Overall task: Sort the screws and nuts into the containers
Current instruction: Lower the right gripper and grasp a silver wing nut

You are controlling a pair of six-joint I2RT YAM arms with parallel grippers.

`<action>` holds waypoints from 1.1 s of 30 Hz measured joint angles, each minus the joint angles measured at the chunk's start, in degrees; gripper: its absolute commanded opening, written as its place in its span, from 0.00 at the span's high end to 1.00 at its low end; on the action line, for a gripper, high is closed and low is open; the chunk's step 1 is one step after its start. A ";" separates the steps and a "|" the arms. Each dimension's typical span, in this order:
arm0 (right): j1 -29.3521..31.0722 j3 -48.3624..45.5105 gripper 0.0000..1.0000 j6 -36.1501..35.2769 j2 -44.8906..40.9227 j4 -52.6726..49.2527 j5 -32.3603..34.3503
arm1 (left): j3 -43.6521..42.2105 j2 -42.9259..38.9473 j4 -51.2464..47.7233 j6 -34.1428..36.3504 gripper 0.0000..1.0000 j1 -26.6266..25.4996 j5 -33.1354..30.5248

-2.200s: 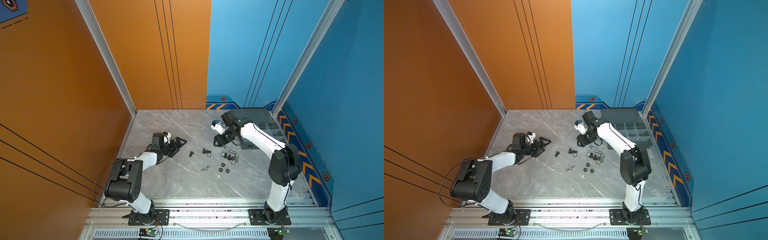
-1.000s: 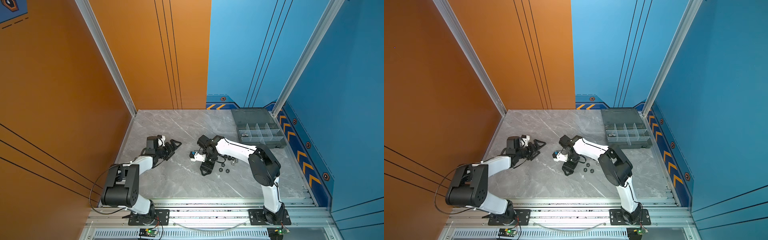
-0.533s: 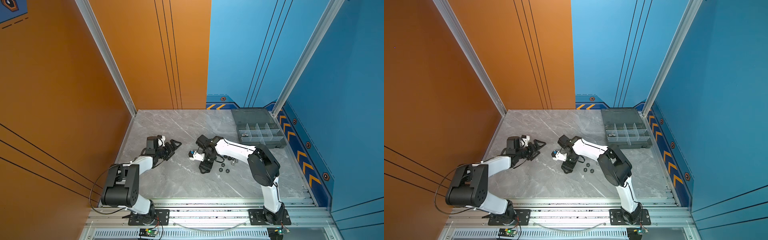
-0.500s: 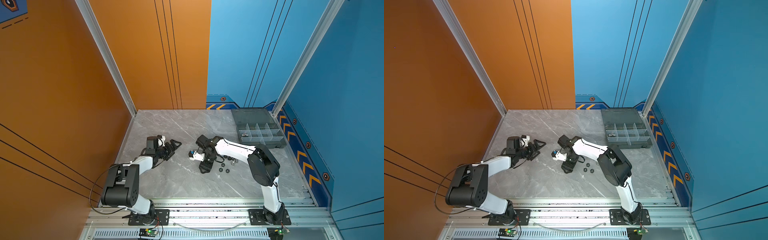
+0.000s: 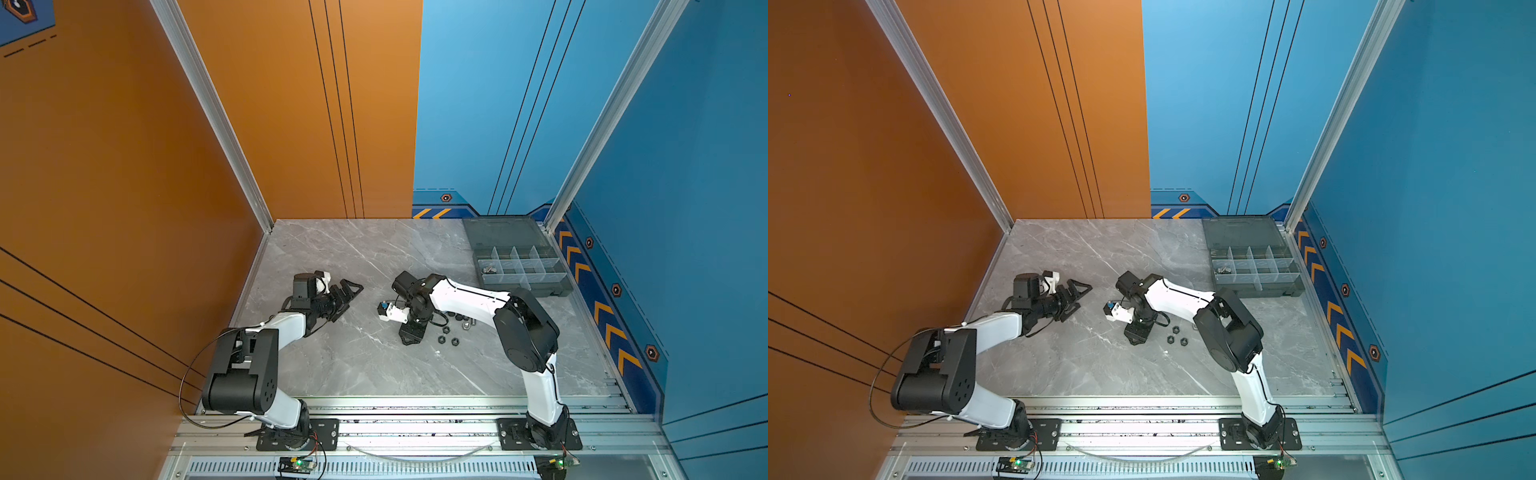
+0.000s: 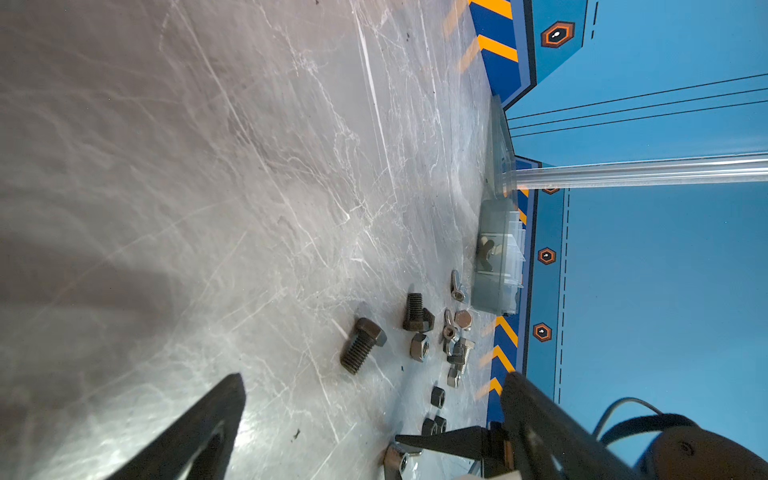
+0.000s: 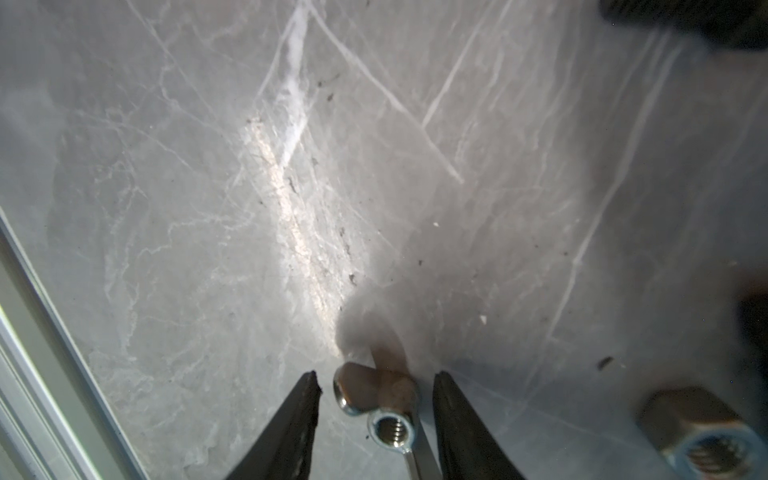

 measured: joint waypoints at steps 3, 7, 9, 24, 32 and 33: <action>0.00 -0.26 0.62 0.11 0.00 0.00 0.00 | 0.00 0.00 0.00 0.00 0.02 0.00 0.00; 0.00 -0.26 0.66 0.26 0.00 0.02 -0.02 | 0.00 0.00 0.00 0.00 0.02 0.00 0.00; 0.00 -0.26 0.68 0.26 0.04 0.02 -0.02 | -0.02 0.00 0.00 0.00 0.02 0.00 0.00; -0.02 0.20 0.75 1.22 1.46 0.44 -0.24 | -0.02 0.00 0.00 0.00 0.03 0.00 0.00; -0.02 0.42 0.86 2.01 1.60 0.85 -0.66 | -0.02 0.00 0.00 0.00 0.02 0.04 0.00; -0.02 0.42 0.87 2.03 1.60 0.87 -0.68 | -0.02 0.00 0.00 0.00 0.03 0.04 0.00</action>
